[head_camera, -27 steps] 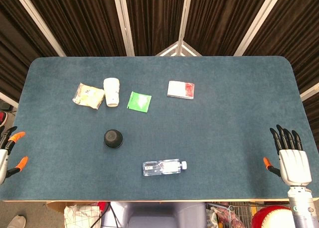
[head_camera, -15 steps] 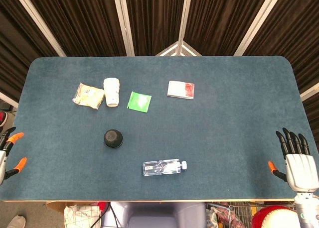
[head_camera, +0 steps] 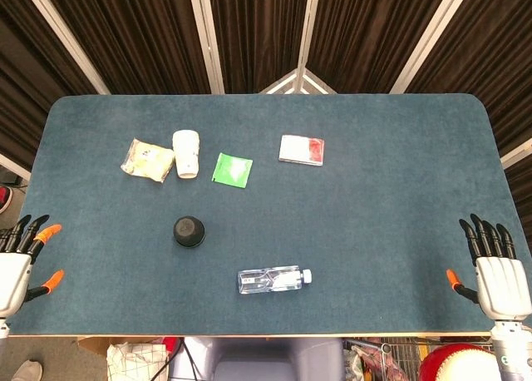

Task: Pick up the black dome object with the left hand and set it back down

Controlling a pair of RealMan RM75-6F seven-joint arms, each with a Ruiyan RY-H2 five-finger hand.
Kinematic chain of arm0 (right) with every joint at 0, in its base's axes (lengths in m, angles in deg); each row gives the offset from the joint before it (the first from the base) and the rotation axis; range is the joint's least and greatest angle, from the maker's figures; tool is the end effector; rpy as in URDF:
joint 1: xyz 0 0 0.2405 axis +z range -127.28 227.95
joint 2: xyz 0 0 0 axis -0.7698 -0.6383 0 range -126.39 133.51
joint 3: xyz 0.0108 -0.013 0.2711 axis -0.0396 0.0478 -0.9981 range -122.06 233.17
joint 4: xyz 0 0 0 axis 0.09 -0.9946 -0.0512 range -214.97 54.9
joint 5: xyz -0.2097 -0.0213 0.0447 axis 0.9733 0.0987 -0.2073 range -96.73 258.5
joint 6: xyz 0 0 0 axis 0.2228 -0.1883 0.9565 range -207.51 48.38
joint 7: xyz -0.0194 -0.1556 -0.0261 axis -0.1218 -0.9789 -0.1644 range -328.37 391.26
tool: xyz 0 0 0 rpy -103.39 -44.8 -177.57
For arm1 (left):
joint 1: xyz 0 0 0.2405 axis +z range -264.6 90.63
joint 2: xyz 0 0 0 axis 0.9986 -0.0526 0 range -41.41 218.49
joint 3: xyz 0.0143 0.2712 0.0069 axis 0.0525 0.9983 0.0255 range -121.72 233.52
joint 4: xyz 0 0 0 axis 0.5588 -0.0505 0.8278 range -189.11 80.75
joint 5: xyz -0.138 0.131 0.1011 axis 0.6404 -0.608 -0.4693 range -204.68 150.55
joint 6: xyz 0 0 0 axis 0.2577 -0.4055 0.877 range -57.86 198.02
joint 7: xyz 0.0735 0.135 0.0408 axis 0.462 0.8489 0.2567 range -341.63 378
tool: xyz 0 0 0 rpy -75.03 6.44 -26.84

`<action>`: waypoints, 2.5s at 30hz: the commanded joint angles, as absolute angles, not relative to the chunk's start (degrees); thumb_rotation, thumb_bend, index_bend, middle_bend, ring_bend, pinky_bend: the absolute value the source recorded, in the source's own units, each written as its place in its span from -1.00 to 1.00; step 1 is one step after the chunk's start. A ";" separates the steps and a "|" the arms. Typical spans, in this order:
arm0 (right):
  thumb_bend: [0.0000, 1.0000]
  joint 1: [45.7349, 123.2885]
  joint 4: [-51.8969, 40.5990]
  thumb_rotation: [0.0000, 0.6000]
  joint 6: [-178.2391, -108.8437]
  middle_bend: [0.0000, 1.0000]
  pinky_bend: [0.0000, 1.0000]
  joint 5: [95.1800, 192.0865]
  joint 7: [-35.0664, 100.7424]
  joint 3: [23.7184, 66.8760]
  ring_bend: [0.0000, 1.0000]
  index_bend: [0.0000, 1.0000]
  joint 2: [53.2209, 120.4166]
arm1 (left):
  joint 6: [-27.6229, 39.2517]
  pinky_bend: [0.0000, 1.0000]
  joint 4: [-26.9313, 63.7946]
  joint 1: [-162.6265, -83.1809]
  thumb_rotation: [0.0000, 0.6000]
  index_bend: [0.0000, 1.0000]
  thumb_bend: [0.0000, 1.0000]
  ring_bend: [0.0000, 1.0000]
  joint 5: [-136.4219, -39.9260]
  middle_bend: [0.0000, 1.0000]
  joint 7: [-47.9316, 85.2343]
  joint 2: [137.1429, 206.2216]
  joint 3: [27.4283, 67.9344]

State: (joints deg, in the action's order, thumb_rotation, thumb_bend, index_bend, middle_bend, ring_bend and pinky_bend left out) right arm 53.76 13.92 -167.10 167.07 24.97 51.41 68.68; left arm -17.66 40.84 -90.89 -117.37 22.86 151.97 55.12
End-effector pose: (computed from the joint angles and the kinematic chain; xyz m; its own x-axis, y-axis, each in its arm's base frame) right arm -0.3196 -0.1936 0.1619 0.4553 0.0494 0.8890 -0.8902 0.0112 0.4553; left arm -0.3108 0.1835 0.1575 0.4428 -0.0049 0.8966 0.8943 -0.0698 -0.4420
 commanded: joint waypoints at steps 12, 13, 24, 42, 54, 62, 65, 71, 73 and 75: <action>-0.42 53.66 14.19 1.00 -166.84 -0.95 -0.93 167.37 25.54 51.64 -0.86 -0.86 68.46 | -16.47 -0.84 41.26 -91.74 1.00 -0.60 -0.54 -1.00 -117.09 -0.86 21.42 152.23 54.85; -0.42 53.71 14.17 1.00 -166.65 -0.95 -0.93 167.29 25.53 51.66 -0.86 -0.86 68.52 | -16.28 -0.84 41.16 -92.00 1.00 -0.60 -0.54 -1.00 -117.13 -0.85 21.29 152.49 54.69; -0.42 53.80 14.77 1.00 -166.12 -0.95 -0.93 166.82 25.05 51.61 -0.86 -0.86 68.66 | -6.06 -0.82 38.57 -99.66 1.00 -0.61 -0.62 -1.00 -115.26 -0.85 14.10 159.89 52.26; -0.42 54.66 14.89 1.00 -164.76 -0.95 -0.93 165.87 24.48 51.06 -0.86 -0.86 69.42 | 0.65 -1.00 25.27 -105.79 1.00 -0.66 -0.68 -1.00 -111.13 -0.73 1.73 178.64 50.32; -0.42 54.70 13.50 1.00 -163.94 -0.95 -0.93 165.71 25.30 51.61 -0.86 -0.86 69.75 | 3.83 -1.00 16.73 -108.83 1.00 -0.68 -0.69 -1.00 -108.89 -0.87 -1.44 186.96 49.25; -0.42 54.98 13.39 1.00 -163.68 -0.95 -0.93 165.78 25.37 51.52 -0.86 -0.86 69.98 | 4.88 -1.00 13.47 -109.66 1.00 -0.68 -0.69 -1.00 -107.92 -0.78 -1.69 189.40 49.10; -0.42 55.39 13.93 1.00 -162.88 -0.95 -0.93 165.22 24.81 51.32 -0.86 -0.86 69.87 | 5.13 -1.00 11.74 -110.22 1.00 -0.68 -0.69 -1.00 -107.27 -0.73 -1.89 191.01 48.48; -0.42 55.98 13.71 1.00 -161.83 -0.95 -0.93 164.22 24.77 50.90 -0.86 -0.86 70.00 | 5.87 -1.00 9.85 -111.28 1.00 -0.68 -0.69 -1.00 -106.51 -0.73 -1.42 193.07 47.86; -0.42 55.36 13.20 1.00 -162.51 -0.95 -0.93 164.89 25.07 51.64 -0.86 -0.86 70.38 | 6.18 -1.00 9.08 -111.50 1.00 -0.68 -0.69 -1.00 -106.26 -0.73 -1.21 193.64 47.88; -0.42 55.31 12.86 1.00 -162.66 -0.95 -0.93 165.15 25.44 51.74 -0.86 -0.86 70.53 | 6.90 -1.00 8.24 -111.72 1.00 -0.68 -0.69 -1.00 -105.85 -0.72 -1.16 194.18 47.98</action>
State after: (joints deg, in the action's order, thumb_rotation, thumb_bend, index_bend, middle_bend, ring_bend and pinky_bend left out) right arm 55.43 13.05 -162.55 164.97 25.25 51.59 70.39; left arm 6.49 8.65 -111.55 -106.12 -1.23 193.85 47.92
